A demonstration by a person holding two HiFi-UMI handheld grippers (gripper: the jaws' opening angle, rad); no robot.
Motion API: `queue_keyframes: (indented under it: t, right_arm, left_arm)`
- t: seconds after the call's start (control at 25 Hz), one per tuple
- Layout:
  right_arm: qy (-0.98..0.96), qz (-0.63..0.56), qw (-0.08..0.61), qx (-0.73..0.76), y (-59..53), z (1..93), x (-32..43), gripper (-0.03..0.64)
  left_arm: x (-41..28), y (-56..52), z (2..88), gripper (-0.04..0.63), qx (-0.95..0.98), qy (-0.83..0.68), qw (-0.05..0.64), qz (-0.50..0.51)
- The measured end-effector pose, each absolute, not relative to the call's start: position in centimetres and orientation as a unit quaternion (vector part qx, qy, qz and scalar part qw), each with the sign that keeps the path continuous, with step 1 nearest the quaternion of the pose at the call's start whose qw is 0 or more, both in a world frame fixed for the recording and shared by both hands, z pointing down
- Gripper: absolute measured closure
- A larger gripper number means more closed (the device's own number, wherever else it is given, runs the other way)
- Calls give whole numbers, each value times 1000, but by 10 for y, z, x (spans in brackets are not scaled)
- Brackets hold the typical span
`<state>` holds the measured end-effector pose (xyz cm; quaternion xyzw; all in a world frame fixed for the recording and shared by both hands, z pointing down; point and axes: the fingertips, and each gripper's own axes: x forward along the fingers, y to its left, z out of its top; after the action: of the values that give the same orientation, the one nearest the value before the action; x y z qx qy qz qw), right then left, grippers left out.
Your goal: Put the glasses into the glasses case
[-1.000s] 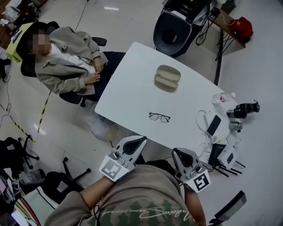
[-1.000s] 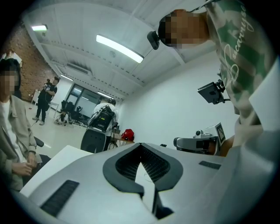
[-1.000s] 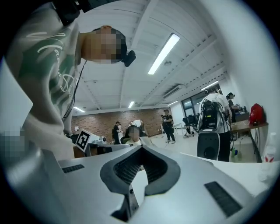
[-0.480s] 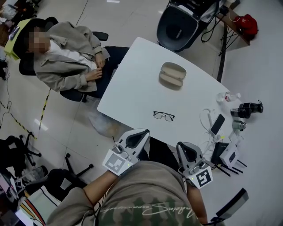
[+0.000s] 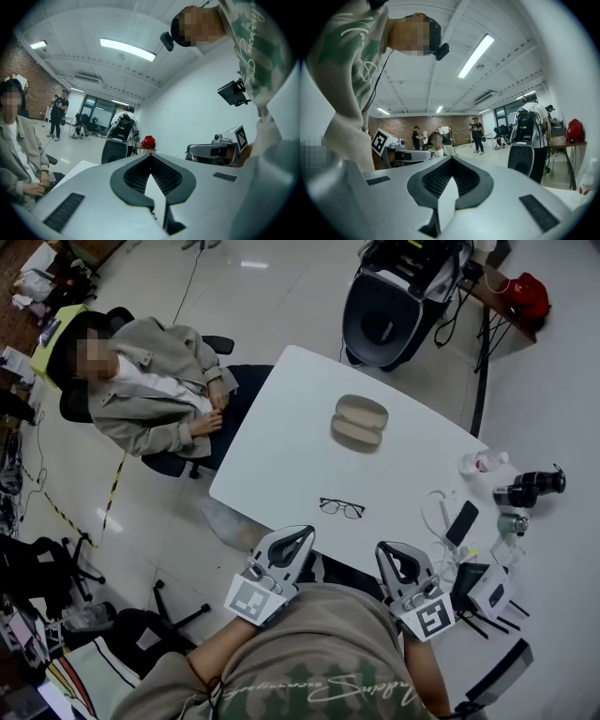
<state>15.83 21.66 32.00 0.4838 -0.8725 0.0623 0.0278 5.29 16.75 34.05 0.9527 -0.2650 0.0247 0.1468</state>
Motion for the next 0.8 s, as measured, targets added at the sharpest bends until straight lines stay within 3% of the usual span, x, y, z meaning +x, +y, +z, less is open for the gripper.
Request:
queue_keyframes:
  t: [0.52,0.8]
  right_arm:
    - [-886,88,42,453,187,336,193,618]
    - [-874,115,98,461,172,356,183,618]
  left_arm:
    - [99,150,345,589,953,-279,110,45]
    - [87,124,343,589,957,-264,114,27]
